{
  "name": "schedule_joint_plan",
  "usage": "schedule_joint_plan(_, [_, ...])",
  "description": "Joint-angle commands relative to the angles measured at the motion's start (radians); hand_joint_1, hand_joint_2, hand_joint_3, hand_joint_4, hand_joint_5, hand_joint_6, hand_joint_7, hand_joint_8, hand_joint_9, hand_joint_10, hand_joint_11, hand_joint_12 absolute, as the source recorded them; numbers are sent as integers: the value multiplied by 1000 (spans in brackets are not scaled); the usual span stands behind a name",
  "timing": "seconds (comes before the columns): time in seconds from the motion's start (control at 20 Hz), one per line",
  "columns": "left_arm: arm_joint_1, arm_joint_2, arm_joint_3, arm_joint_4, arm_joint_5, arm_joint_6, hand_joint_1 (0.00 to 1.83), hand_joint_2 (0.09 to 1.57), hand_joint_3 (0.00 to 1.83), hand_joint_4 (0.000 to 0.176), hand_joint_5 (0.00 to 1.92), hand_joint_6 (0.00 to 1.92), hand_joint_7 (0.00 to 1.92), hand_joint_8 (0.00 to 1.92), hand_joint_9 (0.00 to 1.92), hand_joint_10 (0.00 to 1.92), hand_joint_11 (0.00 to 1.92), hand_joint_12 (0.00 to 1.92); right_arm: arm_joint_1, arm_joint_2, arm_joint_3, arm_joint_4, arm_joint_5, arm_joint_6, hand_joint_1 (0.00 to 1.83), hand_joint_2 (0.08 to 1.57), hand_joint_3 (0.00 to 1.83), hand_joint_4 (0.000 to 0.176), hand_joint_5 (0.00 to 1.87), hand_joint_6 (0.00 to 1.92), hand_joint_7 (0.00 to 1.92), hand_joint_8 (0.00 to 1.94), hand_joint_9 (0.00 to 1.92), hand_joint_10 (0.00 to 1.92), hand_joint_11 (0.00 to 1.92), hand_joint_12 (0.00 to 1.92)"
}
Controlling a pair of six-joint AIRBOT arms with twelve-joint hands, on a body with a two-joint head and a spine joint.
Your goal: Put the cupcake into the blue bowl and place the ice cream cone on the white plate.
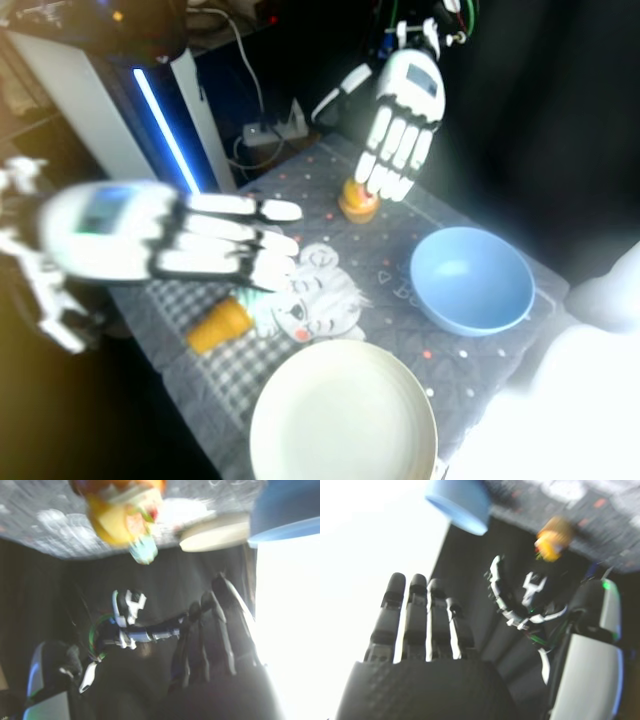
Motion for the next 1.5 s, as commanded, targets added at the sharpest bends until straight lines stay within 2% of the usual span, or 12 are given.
schedule_joint_plan(0.0, [-21, -9, 5, -39, -52, -21, 651, 704, 0, 0, 160, 4, 332, 10, 395, 18, 162, 671, 16, -3, 13, 19, 99, 29, 674, 656, 0, 15, 1, 0, 245, 0, 231, 0, 38, 511])
schedule_joint_plan(0.05, [-27, -12, 9, -14, -39, -35, 655, 701, 0, 0, 154, 1, 333, 2, 399, 5, 147, 711, 16, -12, 25, 4, 92, 67, 665, 632, 0, 16, 0, 0, 267, 3, 251, 2, 95, 454])
schedule_joint_plan(0.1, [-30, -16, 14, 3, -31, -51, 673, 694, 1, 0, 160, 0, 340, 0, 409, 2, 126, 793, 16, -25, 38, -9, 82, 95, 661, 626, 0, 7, 0, 0, 281, 7, 263, 5, 117, 446])
schedule_joint_plan(0.25, [-37, -29, 27, 38, -12, -80, 642, 673, 0, 0, 207, 8, 410, 8, 491, 18, 152, 888, 15, -44, 47, -17, 52, 106, 680, 636, 4, 0, 0, 0, 258, 0, 230, 0, 86, 429])
schedule_joint_plan(0.4, [-42, -36, 34, 82, 9, -118, 672, 667, 0, 0, 198, 2, 373, 0, 473, 3, 121, 930, 13, -58, 47, -17, 33, 111, 669, 651, 0, 0, 0, 0, 229, 4, 185, 2, 1, 601])
schedule_joint_plan(0.6, [-43, -52, 49, 143, 27, -174, 702, 667, 0, 0, 220, 8, 381, 6, 475, 3, 88, 915, -9, -71, 49, -15, 21, 127, 630, 672, 2, 0, 0, 0, 213, 4, 201, 10, 18, 622])
schedule_joint_plan(0.7, [-43, -56, 53, 158, 33, -187, 755, 671, 0, 0, 225, 7, 368, 2, 425, 0, 44, 895, -26, -80, 53, -10, 17, 138, 603, 703, 0, 0, 0, 0, 230, 0, 219, 0, 91, 522])
schedule_joint_plan(0.8, [-42, -60, 57, 170, 38, -198, 757, 678, 0, 0, 248, 3, 396, 3, 451, 5, 107, 872, -46, -88, 59, -3, 16, 151, 616, 700, 0, 0, 0, 0, 264, 0, 265, 2, 146, 486])
schedule_joint_plan(1.05, [-42, -68, 60, 193, 49, -210, 737, 689, 3, 0, 241, 0, 382, 0, 433, 0, 129, 864, -78, -104, 71, 20, 10, 158, 612, 739, 14, 0, 0, 0, 254, 0, 279, 2, 145, 461])
schedule_joint_plan(1.15, [-41, -75, 65, 190, 53, -211, 719, 700, 0, 0, 247, 0, 400, 1, 469, 3, 199, 792, -88, -106, 73, 29, 10, 158, 591, 736, 0, 0, 0, 0, 263, 0, 304, 2, 180, 404])
schedule_joint_plan(1.25, [-42, -82, 70, 190, 55, -212, 710, 689, 0, 0, 253, 0, 403, 0, 462, 0, 229, 701, -97, -107, 75, 37, 10, 158, 590, 721, 1, 0, 0, 0, 268, 0, 295, 3, 141, 464])
schedule_joint_plan(1.45, [-43, -92, 73, 193, 56, -218, 707, 668, 0, 0, 274, 8, 454, 17, 519, 23, 282, 722, -109, -116, 84, 54, 9, 158, 572, 720, 0, 0, 0, 0, 245, 0, 255, 0, 73, 535])
